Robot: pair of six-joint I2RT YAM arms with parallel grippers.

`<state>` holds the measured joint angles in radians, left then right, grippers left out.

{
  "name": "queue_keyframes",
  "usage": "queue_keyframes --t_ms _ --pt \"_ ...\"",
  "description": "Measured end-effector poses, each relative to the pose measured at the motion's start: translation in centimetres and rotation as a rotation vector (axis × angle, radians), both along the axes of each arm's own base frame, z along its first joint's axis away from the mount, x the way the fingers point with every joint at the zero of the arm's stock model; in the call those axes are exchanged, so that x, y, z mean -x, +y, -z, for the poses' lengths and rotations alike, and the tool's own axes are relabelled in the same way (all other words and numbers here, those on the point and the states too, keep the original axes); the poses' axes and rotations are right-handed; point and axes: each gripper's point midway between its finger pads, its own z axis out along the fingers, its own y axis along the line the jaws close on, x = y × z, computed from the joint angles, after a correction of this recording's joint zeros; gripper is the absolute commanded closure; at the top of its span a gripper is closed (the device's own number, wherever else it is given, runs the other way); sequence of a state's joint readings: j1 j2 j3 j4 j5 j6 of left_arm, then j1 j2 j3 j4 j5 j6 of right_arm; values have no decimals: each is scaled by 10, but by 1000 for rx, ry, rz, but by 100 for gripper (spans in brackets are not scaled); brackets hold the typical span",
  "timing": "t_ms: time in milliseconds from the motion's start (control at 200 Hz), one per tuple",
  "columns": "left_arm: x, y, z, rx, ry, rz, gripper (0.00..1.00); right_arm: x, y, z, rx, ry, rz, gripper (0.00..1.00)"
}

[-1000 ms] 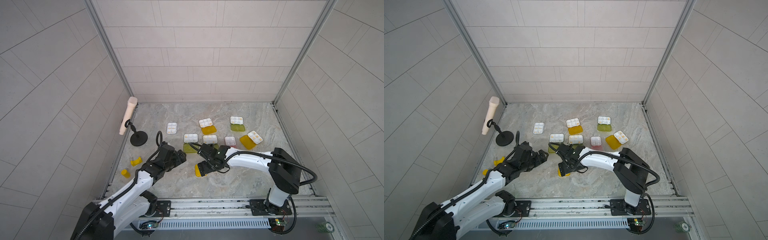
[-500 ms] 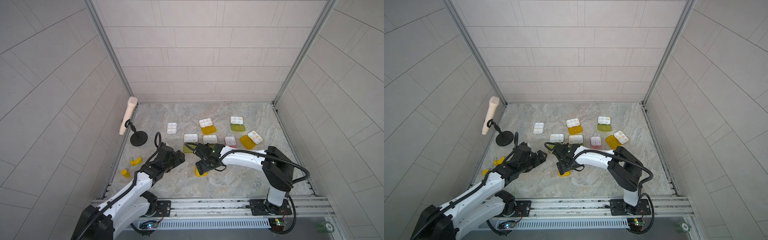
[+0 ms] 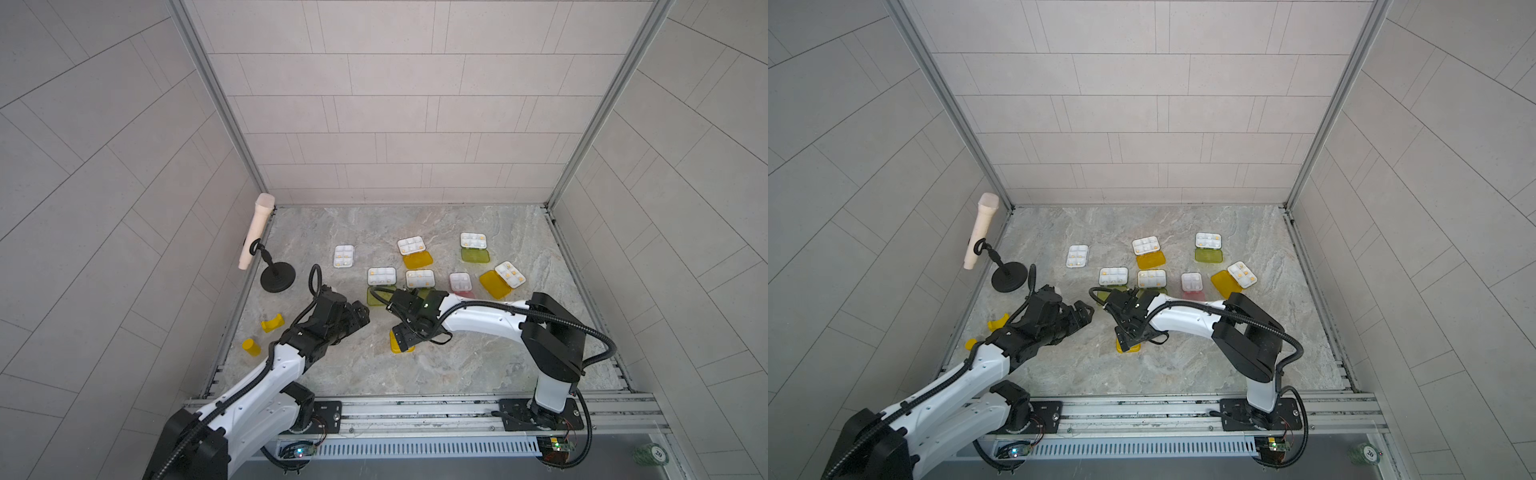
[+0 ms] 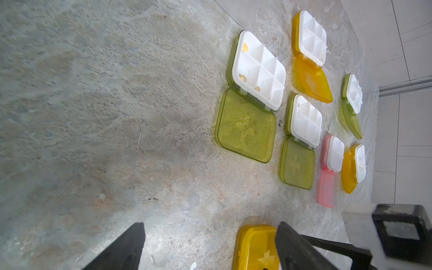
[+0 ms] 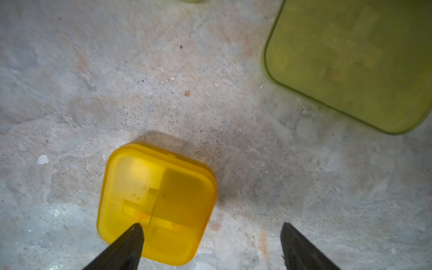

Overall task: Close pillboxes
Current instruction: Close the lid on the pillbox.

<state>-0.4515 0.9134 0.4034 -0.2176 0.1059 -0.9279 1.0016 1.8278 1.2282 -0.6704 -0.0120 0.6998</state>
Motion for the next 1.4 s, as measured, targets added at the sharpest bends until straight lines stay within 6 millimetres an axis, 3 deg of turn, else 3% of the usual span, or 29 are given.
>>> queue_keyframes --t_ms 285,520,856,1401 --pt "4 11 -12 -10 -29 -21 8 2 4 -9 18 -18 -18 4" --pt "5 24 -40 -32 -115 -52 7 -4 15 -23 1 -56 -27 3" --pt "10 30 -32 -64 -82 -59 7 -3 12 -9 37 -37 -30 3" --pt "11 37 -39 -82 -91 -73 7 5 20 -11 34 -37 -49 0"
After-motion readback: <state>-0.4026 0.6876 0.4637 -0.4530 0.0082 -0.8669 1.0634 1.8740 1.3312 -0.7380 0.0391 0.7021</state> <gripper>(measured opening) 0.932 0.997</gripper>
